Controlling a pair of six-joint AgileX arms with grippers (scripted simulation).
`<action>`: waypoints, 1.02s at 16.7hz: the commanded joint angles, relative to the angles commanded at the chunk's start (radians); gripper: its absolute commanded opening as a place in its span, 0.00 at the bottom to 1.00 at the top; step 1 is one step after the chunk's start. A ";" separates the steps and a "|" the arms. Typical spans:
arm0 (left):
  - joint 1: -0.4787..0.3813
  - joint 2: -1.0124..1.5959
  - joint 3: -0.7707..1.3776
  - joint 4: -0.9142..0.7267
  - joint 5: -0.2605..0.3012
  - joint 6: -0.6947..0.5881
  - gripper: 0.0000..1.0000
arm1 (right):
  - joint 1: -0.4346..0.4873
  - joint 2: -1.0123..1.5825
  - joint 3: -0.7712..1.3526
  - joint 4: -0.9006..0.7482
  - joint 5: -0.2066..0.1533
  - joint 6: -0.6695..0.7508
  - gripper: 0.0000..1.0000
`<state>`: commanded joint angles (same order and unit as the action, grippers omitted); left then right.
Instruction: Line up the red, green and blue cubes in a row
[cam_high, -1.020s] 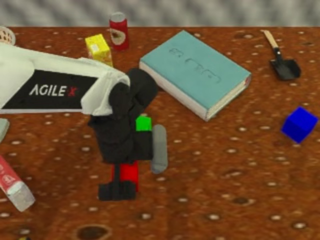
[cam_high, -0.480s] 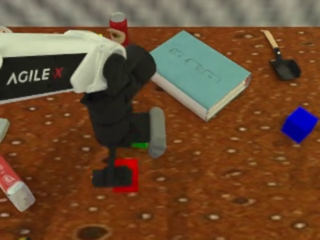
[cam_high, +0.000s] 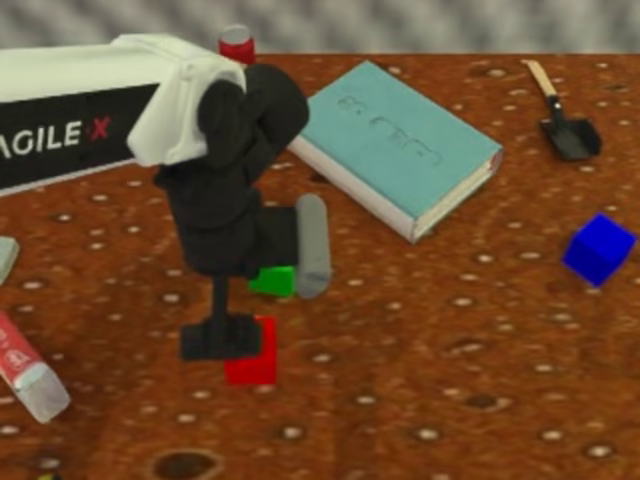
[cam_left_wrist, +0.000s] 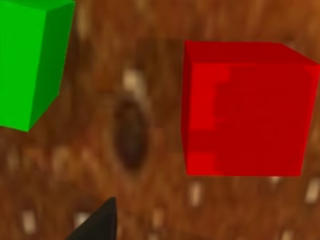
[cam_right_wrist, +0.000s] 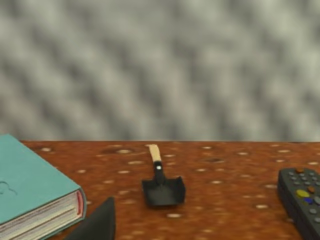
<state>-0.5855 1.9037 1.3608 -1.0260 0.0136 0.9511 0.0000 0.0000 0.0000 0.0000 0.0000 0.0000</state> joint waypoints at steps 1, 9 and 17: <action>0.000 0.010 0.014 -0.005 0.000 -0.022 1.00 | 0.000 0.000 0.000 0.000 0.000 0.000 1.00; 0.025 0.198 0.264 -0.091 -0.003 -0.501 1.00 | 0.000 0.000 0.000 0.000 0.000 0.000 1.00; 0.062 0.386 0.535 -0.176 -0.007 -1.128 1.00 | 0.000 0.000 0.000 0.000 0.000 0.000 1.00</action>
<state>-0.5235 2.2892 1.8955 -1.2022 0.0069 -0.1774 0.0000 0.0000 0.0000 0.0000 0.0000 0.0000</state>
